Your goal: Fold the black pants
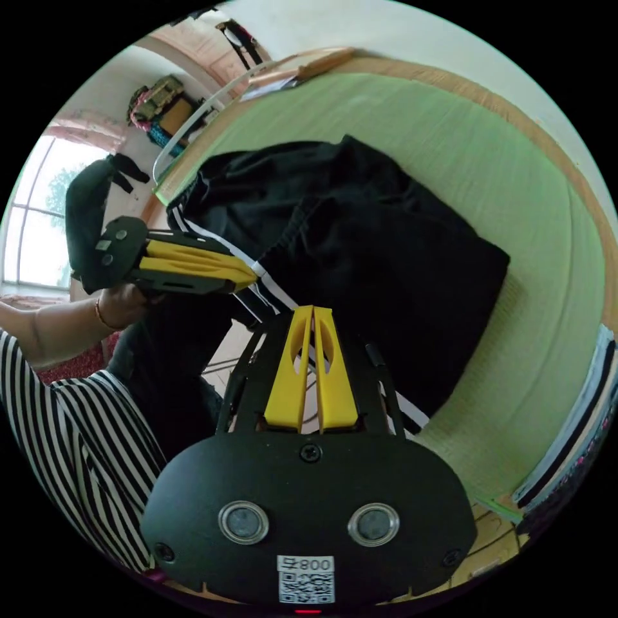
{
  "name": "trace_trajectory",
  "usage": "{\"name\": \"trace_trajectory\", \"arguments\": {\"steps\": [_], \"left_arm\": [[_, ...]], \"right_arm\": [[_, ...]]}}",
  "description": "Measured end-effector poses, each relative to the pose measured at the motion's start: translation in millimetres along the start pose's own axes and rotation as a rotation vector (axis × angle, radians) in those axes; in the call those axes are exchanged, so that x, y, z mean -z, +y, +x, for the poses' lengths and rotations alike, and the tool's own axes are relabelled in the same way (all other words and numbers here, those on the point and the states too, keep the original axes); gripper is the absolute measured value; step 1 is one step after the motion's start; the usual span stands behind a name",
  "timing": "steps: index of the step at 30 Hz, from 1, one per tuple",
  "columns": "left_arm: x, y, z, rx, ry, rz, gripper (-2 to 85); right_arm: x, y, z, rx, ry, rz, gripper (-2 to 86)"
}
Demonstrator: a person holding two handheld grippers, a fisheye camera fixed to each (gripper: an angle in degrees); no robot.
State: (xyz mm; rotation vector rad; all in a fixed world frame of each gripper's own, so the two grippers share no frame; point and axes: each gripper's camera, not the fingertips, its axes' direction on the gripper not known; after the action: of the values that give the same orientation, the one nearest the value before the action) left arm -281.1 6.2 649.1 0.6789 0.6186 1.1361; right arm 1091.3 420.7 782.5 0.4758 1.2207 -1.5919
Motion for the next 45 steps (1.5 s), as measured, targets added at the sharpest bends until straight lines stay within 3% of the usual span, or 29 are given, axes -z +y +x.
{"name": "trace_trajectory", "arguments": {"steps": [5,9,19,23,33,45], "left_arm": [[-17,-7,62,-0.115,0.075,0.041,3.7],[-43,-26,109,-0.202,0.115,0.029,6.9],[-121,-88,232,-0.376,0.030,-0.067,10.3],[-143,-94,267,-0.396,-0.115,-0.101,6.6],[-88,-88,303,-0.328,-0.031,-0.002,3.4],[3,-85,352,-0.368,-0.035,0.043,3.1]], "right_arm": [[63,54,56,-0.230,0.023,0.090,5.9],[83,102,110,-0.447,-0.109,0.129,8.6],[95,116,146,-0.475,-0.454,0.118,5.0],[108,118,146,-0.448,-0.523,0.131,5.1],[160,95,180,-0.490,-0.485,0.248,8.3],[123,15,197,-0.518,-0.561,0.128,5.5]]}}
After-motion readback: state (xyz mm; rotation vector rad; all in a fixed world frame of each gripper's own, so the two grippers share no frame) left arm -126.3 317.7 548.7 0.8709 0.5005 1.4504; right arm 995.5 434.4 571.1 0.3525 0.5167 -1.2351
